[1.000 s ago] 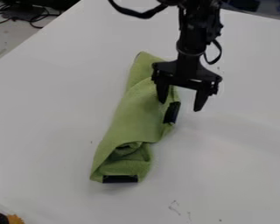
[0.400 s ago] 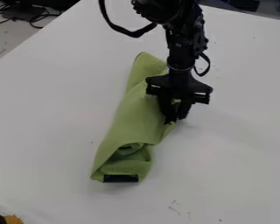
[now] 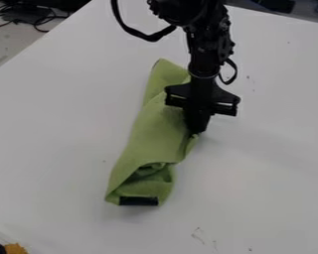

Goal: Unfold the cloth from right to left

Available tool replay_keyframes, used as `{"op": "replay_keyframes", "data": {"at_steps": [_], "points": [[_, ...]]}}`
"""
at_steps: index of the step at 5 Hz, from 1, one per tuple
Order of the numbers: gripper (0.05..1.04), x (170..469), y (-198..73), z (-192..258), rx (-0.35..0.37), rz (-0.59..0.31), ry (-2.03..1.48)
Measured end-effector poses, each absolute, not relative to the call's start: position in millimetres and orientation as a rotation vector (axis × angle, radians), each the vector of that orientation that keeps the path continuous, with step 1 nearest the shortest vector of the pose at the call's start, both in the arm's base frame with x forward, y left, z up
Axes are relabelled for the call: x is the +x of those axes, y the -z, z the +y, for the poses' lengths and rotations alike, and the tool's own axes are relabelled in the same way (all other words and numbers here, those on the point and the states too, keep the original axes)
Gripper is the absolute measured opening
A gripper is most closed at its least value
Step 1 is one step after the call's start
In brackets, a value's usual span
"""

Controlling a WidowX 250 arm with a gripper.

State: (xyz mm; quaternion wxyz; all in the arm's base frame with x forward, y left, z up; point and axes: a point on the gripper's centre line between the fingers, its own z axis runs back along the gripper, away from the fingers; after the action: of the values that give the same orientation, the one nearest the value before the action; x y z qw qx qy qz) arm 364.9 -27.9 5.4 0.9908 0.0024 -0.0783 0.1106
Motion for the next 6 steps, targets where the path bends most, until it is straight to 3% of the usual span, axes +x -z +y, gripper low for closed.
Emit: {"op": "replay_keyframes", "data": {"at_steps": [1, 3, 4, 6], "points": [[0.073, 366.6, -20.0, -33.1, 0.058, -0.116, -0.226], [0.072, 361.0, -114.6, -11.4, 0.077, -0.276, -0.374], [0.072, 340.5, -121.6, 37.0, 0.056, -0.326, -0.476], [0.072, 283.8, -100.1, 115.8, 0.025, -0.365, -0.614]]}}
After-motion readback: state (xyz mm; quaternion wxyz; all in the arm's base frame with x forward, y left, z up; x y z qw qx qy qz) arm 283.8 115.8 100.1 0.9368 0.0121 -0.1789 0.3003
